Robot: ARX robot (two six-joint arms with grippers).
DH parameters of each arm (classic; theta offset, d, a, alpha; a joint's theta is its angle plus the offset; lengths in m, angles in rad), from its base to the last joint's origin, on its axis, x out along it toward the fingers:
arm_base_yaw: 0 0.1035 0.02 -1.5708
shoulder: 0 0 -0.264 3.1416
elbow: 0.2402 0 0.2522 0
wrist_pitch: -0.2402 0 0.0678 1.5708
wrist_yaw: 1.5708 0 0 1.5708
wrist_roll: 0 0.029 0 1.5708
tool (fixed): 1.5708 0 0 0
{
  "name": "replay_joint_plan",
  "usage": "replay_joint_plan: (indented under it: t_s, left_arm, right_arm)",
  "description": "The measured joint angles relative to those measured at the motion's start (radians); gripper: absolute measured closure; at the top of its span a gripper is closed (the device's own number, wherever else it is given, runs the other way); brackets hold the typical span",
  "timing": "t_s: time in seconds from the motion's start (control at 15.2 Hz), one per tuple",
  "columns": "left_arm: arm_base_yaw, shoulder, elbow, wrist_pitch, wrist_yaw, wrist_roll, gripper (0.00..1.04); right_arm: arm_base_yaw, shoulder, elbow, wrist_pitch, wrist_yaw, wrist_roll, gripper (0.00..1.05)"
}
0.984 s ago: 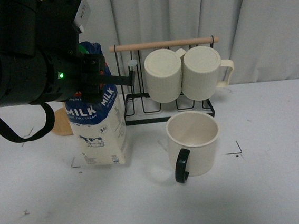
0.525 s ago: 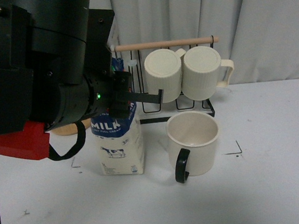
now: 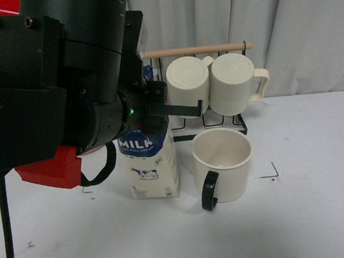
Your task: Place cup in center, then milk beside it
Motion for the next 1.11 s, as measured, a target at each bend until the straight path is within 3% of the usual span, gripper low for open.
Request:
replay_joint_plan:
  t_s: [0.46,0.66,0.85,0.92,1.11]
  left_arm:
    - [0.023,-0.095,-0.045,-0.023,0.063,-0.095,0.05]
    - [0.09,-0.322,-0.188,0.081,0.134,-0.144,0.07]
    - [0.229,-0.588,-0.344,0.07,0.198,-0.154,0.09]
    - [0.288,-0.682,-0.432,0.172,0.14,-0.077,0.21]
    - [0.354,-0.834,-0.612,0.218,0.171,0.058,0.58]
  right_arm:
    - [0.0,0.0,0.0,0.0,0.0,0.0,0.06]
    - [0.0,0.0,0.0,0.0,0.0,0.0,0.06]
    - [0.0,0.0,0.0,0.0,0.0,0.0,0.06]
    - [0.0,0.0,0.0,0.0,0.0,0.0,0.06]
    - [0.0,0.0,0.0,0.0,0.0,0.0,0.06]
